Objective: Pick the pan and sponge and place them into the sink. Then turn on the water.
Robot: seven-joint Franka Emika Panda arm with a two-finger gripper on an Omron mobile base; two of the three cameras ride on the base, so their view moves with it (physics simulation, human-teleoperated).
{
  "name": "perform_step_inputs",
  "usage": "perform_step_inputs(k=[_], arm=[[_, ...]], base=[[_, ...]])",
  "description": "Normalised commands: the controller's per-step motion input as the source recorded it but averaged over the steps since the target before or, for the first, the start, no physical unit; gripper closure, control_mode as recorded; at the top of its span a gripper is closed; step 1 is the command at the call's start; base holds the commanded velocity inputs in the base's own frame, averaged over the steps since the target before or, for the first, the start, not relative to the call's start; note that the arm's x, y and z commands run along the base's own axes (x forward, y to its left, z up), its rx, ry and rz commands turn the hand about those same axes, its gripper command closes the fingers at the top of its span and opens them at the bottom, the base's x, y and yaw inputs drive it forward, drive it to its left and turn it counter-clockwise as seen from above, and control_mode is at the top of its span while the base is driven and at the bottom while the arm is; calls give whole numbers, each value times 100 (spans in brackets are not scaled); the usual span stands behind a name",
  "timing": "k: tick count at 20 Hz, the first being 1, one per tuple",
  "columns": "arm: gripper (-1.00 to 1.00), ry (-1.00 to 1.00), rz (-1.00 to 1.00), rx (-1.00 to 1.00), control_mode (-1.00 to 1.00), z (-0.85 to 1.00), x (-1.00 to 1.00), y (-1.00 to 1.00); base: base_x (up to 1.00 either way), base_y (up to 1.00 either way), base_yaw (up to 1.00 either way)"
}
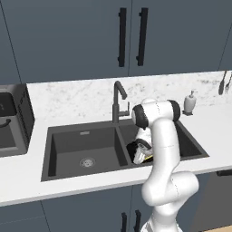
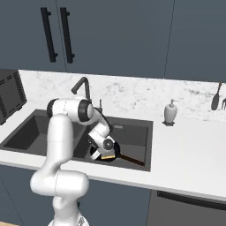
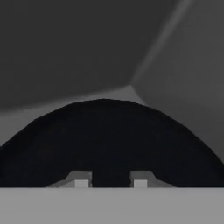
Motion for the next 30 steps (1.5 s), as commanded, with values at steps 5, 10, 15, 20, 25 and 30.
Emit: perform_step_inputs(k=[5, 10, 15, 20, 25, 30], arm=[[-100, 8, 22, 21, -100, 91, 18, -47], [-100, 3, 9, 14, -100, 100, 3, -31], [-100, -11, 0, 3, -100, 85, -75, -3], [-100, -46, -9, 0, -100, 62, -100, 2], [-100, -40, -16, 2, -100, 86, -77, 1], [-100, -7, -17, 28, -100, 95, -8, -4]], base=[[0, 0, 0], [0, 0, 0], [0, 0, 0], [0, 0, 0], [0, 0, 0], [0, 0, 0]])
